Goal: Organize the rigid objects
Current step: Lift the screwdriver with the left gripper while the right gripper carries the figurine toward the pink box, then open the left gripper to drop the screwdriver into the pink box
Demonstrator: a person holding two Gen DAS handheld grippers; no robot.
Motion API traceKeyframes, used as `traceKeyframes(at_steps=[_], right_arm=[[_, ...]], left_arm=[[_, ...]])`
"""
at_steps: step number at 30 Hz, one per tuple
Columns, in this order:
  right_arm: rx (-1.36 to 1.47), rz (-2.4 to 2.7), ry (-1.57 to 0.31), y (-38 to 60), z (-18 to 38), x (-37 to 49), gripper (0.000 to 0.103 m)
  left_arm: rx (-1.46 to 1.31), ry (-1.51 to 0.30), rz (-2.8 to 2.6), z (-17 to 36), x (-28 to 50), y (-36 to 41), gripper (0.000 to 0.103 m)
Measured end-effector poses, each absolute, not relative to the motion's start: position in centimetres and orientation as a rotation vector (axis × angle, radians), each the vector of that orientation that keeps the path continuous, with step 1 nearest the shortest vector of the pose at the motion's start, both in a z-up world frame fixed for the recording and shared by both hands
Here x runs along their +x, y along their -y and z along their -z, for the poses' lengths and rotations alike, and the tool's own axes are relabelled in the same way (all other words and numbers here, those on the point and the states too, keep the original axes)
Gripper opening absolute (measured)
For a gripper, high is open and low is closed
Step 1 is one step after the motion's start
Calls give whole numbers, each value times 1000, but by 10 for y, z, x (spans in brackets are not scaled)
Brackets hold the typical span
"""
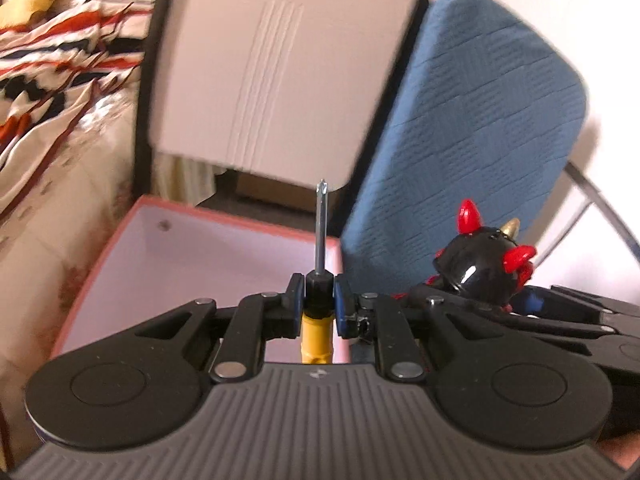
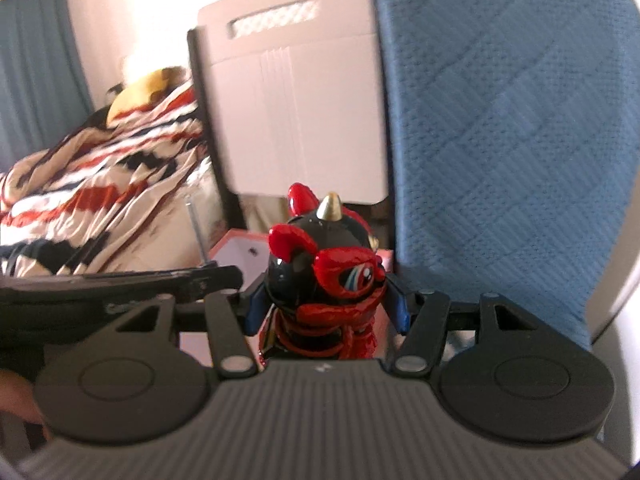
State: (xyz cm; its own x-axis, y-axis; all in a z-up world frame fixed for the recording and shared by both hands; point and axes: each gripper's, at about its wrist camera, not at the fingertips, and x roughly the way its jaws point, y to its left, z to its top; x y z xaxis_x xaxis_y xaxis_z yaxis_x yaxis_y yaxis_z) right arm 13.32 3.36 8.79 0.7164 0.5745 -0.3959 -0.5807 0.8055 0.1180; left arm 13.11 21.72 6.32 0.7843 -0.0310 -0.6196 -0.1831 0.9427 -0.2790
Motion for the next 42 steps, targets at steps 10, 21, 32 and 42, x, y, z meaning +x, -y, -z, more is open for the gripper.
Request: traceKeyframes(at_steps=[10,21,32,42], right_arm=[[-101,-656,-583,-91,-38,141,61],[-134,-609,-723,-124,24,161,61],[-184,-602,-760,-122,42,162,62],[-133,-645,-664,-105,3,151,67]], left_arm=[[-409,-767,-165,-1,113,-281,18],[-491,-871,-182,62,110,-310,18],[-529,-885,-216,66,109,-309,38],[-466,-781,-225,8,93,-289,39]])
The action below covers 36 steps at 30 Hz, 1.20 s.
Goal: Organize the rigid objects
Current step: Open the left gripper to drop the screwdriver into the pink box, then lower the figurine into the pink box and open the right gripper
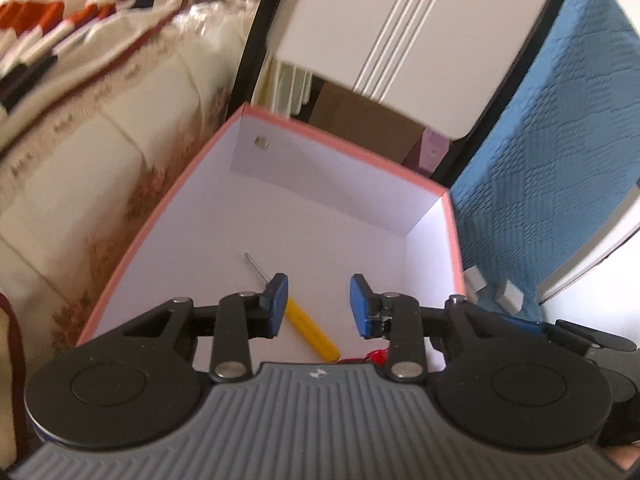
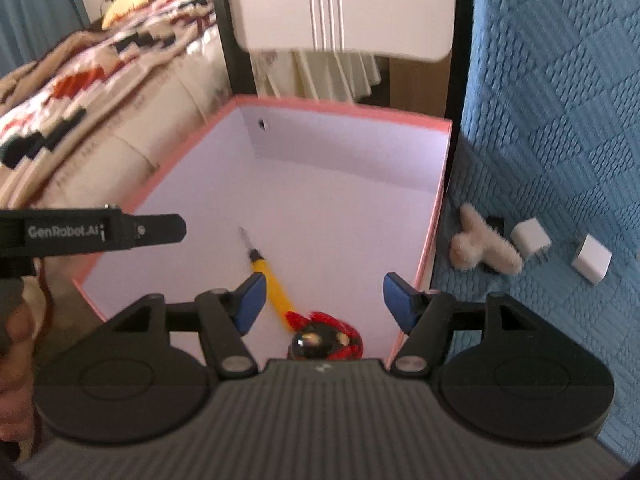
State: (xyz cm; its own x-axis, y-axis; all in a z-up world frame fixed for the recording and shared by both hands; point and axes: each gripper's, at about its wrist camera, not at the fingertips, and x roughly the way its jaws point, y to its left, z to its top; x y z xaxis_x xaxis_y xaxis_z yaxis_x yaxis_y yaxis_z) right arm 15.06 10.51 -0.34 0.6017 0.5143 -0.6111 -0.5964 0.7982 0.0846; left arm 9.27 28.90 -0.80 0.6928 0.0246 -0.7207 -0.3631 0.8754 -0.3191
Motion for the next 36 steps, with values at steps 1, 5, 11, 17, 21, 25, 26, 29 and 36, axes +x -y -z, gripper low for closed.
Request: traceKeyframes(at_steps=[1,5,11,17,21,25,26,29,36], right_arm=[[-124,-648,-652,-102,-2,149,67],[-99,-656,-592,-86,-23,140,67],[-62,-661,-498,-56,-51,121,67],[-40,-630,-439,-19,-63,104,67],[-33,-619,-419,6,-63,96,67],[-35,-598,-394,26,-63,89,67],[-25,-596,-390,32,-62,87,67],[-9,-576,-379,49,-59,81,67],[11,-516,-376,87,-40,68,67]], left_arm=[[-456,-771,-226,1,91,-286,39],[-420,-716,-226,-28,81,-271,39],[-385,-646,-217,-62,64,-243,39],[-328,-602,-192,-78,51,-202,39],[-311,-584,-159,-82,45,-173,39],[-298,-572,-139,-82,40,-146,39],[-298,-571,-133,-81,39,-141,39],[-303,-574,-119,-75,35,-128,39],[-291,-569,-72,-62,30,-95,39]])
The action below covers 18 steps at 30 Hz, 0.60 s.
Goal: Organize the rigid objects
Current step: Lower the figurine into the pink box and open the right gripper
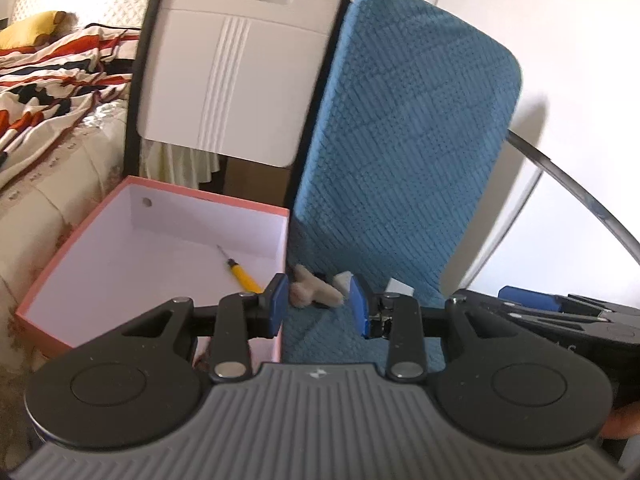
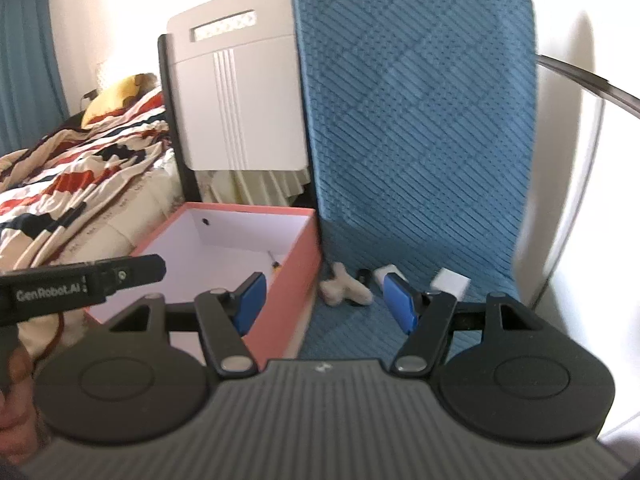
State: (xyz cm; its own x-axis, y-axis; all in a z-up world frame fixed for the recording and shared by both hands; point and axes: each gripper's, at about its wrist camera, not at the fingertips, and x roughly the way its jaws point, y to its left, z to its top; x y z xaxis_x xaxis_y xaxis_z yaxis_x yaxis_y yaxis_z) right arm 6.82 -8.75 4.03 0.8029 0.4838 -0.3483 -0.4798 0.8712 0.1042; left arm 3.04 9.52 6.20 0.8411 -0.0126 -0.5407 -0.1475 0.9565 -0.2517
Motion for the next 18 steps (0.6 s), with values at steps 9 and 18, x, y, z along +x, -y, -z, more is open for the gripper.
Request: traceKeyframes(at_steps=[9,18], right_arm=[[20,-465,-358,124,-16,59,67],[21,-415,-383,151,21,67,67]], left_arm=[[-271,-590,-33,-33,36,-58,39],[-256,-614,-23,0,49,-30,39]])
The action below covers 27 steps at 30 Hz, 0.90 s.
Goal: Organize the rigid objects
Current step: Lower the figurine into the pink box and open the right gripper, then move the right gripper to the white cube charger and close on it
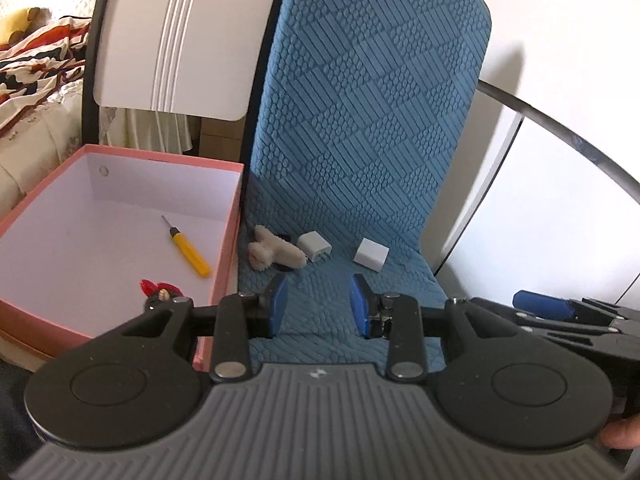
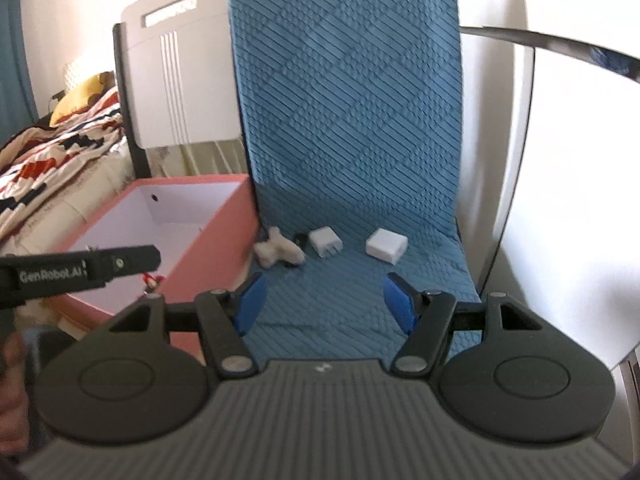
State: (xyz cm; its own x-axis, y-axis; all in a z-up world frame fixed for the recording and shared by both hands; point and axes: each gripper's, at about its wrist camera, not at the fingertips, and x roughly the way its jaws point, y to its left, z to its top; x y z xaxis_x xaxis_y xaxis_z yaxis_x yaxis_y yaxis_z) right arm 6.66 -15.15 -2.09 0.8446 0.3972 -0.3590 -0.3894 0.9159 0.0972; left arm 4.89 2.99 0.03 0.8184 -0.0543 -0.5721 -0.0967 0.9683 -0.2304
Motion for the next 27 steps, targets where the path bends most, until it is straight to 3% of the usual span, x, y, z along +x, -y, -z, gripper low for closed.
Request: traceKeyframes(at_steps=[27], right_arm=[[116,-330,-413,193,89,81,67]], left_arm=[[-249,-712,-14,69,87,0,39]])
